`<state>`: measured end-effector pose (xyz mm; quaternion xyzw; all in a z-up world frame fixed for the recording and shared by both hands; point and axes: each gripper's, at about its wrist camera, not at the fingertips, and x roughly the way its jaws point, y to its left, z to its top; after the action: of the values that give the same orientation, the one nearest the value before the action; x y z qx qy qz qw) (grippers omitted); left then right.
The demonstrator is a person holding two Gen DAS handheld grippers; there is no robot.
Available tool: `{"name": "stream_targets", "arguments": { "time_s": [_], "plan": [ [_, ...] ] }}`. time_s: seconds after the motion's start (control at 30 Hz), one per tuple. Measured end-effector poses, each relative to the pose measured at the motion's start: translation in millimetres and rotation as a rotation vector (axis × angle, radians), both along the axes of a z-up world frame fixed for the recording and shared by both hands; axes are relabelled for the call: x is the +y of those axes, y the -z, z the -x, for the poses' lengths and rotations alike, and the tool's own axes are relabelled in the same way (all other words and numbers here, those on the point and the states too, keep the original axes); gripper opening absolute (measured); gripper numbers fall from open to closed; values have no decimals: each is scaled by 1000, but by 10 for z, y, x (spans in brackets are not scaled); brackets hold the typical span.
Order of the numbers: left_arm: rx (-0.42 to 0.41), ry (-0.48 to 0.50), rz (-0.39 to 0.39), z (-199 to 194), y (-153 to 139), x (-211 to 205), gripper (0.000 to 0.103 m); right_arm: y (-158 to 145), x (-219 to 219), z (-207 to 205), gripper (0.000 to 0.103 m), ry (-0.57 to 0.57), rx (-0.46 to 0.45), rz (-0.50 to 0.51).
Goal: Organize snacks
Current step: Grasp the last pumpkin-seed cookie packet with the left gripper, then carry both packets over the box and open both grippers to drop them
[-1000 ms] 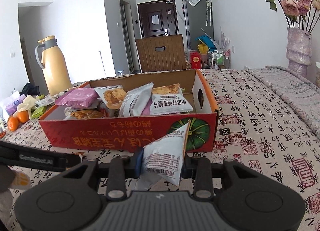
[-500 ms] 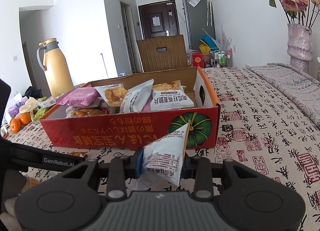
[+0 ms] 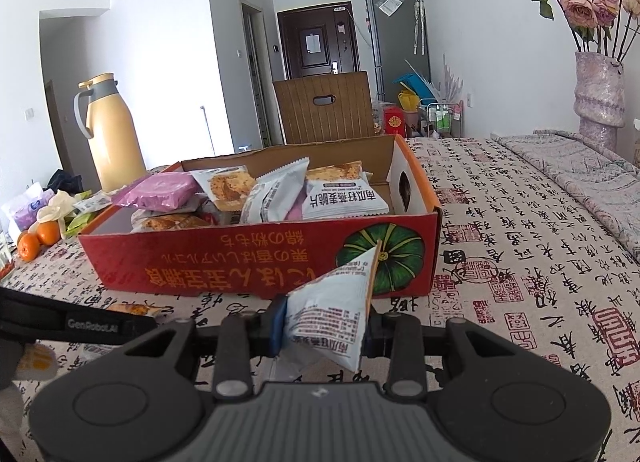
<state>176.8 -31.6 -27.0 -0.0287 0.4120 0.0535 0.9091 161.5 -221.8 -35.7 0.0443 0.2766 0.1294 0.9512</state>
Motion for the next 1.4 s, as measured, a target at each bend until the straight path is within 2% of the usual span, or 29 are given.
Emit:
{"name": "stream_targets", "arguments": {
  "time_s": [0.43,0.83,1.2,1.4],
  "plan": [
    [-106,45,9,192,-299,17,45,-96,1,94,34,-2,-28,11],
    [-256,82,16,222,-751,36,45,-471,17,132,34,7,-139,-2],
    [-356,93,-14,-104,-1019,16,45,-782,93,-193,34,21,-216,-5],
    [-367,104,-32,-372,-1088,3,45,-892,154,-480,34,23,-239,-1]
  ]
}}
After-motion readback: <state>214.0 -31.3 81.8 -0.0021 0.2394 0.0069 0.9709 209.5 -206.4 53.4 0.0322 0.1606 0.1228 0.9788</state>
